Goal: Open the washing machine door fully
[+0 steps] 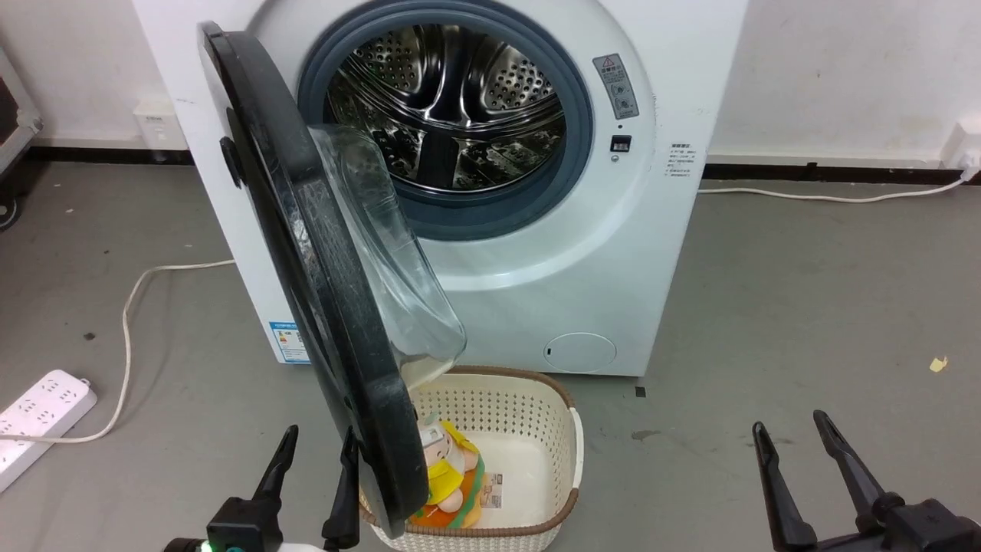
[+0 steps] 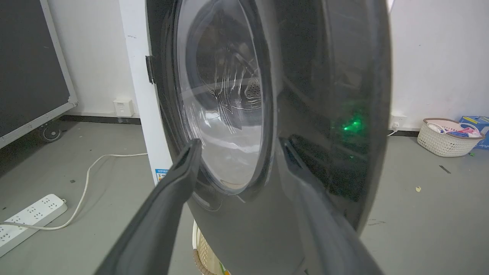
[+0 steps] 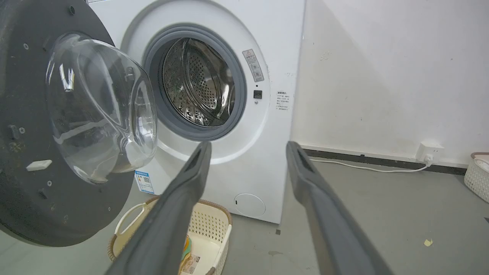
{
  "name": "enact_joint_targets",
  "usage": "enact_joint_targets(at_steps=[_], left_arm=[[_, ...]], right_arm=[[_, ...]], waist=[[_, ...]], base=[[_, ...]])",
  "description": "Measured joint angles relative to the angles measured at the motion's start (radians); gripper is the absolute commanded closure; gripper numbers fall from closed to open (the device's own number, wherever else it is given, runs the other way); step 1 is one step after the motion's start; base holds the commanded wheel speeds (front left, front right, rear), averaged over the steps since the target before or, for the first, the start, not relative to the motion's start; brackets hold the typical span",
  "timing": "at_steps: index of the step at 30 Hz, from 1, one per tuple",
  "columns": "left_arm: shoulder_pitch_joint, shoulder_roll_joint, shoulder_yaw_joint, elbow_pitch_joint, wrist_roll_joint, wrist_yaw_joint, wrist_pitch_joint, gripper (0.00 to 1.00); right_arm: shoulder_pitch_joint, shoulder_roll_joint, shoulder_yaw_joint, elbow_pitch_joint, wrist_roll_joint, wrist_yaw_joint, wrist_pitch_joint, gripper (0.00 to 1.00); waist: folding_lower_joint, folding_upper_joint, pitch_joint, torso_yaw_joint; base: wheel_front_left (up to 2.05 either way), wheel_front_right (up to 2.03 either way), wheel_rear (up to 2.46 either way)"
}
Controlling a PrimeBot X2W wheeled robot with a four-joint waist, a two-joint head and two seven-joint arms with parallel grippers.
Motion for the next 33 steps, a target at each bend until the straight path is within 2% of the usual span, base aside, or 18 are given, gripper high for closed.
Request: enact_joint_targets(at_steps=[1,2,5,7,10,20,23,26,27,28,33], left_arm=[[0.000,0.000,0.000,-0.002,0.001,0.000,0.000,0.65],[0.000,0.000,-0.001,-0.005,0.003,0.000,0.000,1.00],[-0.002,0.000,0.013,-0.054,0.003,0.003,0.000,1.00],[-0.005,-0.001,0.039,-0.096,-0.007,0.026,0.000,1.00],[-0.023,0.000,0.077,-0.182,-0.070,0.044,0.000,1.00],[-0.141,0.000,0.122,-0.522,-0.021,0.047,-0.001,1.00],[-0.156,0.000,0.081,-0.557,-0.004,0.037,-0.001,1.00],[-0.152,0.000,0.004,-0.535,0.006,0.017,-0.001,1.00],[-0.145,0.000,-0.029,-0.512,0.007,0.014,-0.001,1.00],[-0.111,0.000,-0.124,-0.432,-0.003,0.002,0.023,1.00],[-0.079,-0.001,-0.254,-0.286,-0.031,-0.013,0.101,1.00]], right_arm=[[0.000,0.000,0.000,0.000,0.000,0.000,0.000,0.00],[0.000,0.000,0.001,0.000,0.000,0.000,0.000,0.00],[0.000,0.001,0.004,0.000,0.000,0.000,0.000,0.00],[0.000,0.001,0.004,0.000,0.000,0.000,0.000,0.00],[-0.001,0.002,0.003,-0.001,0.000,0.000,0.000,0.00],[-0.001,0.003,-0.013,-0.001,0.000,0.000,0.000,0.00],[-0.002,0.004,-0.010,0.000,0.000,0.000,0.000,0.00],[-0.002,0.004,-0.007,0.001,0.000,0.000,0.000,0.00],[-0.002,0.004,-0.007,0.001,0.001,0.000,0.000,0.00],[-0.002,0.004,-0.007,0.002,0.002,0.000,0.000,0.00],[-0.003,0.005,-0.005,0.006,0.010,0.000,0.000,0.00]], waist=[[0.0000,0.0000,0.000,0.001],[0.0000,0.0000,0.000,0.002],[0.0000,0.0000,0.000,0.005],[0.0000,0.0000,0.001,0.006],[0.0000,0.0000,0.001,0.006],[0.0000,0.0000,-0.001,0.002],[0.0000,0.0000,0.001,-0.001],[0.0000,0.0000,0.003,-0.005],[0.0000,0.0000,0.004,-0.006],[-0.0001,0.0000,0.007,-0.008],[0.0000,0.0000,0.017,-0.012]], base=[[0.00,0.00,0.00],[0.00,0.00,0.00],[0.00,0.00,0.00],[0.00,0.00,0.00],[0.00,0.00,0.00],[0.00,0.00,0.00],[0.00,0.00,0.00],[0.00,0.00,0.00],[0.00,0.00,0.00],[0.00,0.00,0.00],[0.00,0.00,0.00]])
